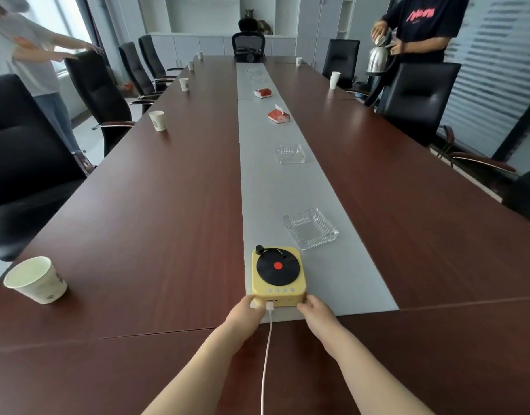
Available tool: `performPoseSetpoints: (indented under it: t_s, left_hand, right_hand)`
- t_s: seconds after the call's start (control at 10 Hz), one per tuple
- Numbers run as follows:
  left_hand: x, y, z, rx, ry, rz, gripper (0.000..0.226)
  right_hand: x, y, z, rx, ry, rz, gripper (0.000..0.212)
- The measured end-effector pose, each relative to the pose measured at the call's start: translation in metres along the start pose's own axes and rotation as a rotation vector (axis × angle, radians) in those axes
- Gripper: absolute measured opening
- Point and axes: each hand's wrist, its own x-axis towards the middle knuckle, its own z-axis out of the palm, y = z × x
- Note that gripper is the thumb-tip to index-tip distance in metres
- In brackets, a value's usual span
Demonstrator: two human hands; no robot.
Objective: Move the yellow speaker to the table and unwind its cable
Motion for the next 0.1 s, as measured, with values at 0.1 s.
performPoseSetpoints:
  t_s: [0.1]
  left_hand:
    - [-0.0169, -0.0019, 0.0008, -0.014, -0.109, -0.024, 0.025]
  right_hand:
    - [-0.0177, 0.0022, -0.0021, -0.086, -0.043, 0.057, 0.041]
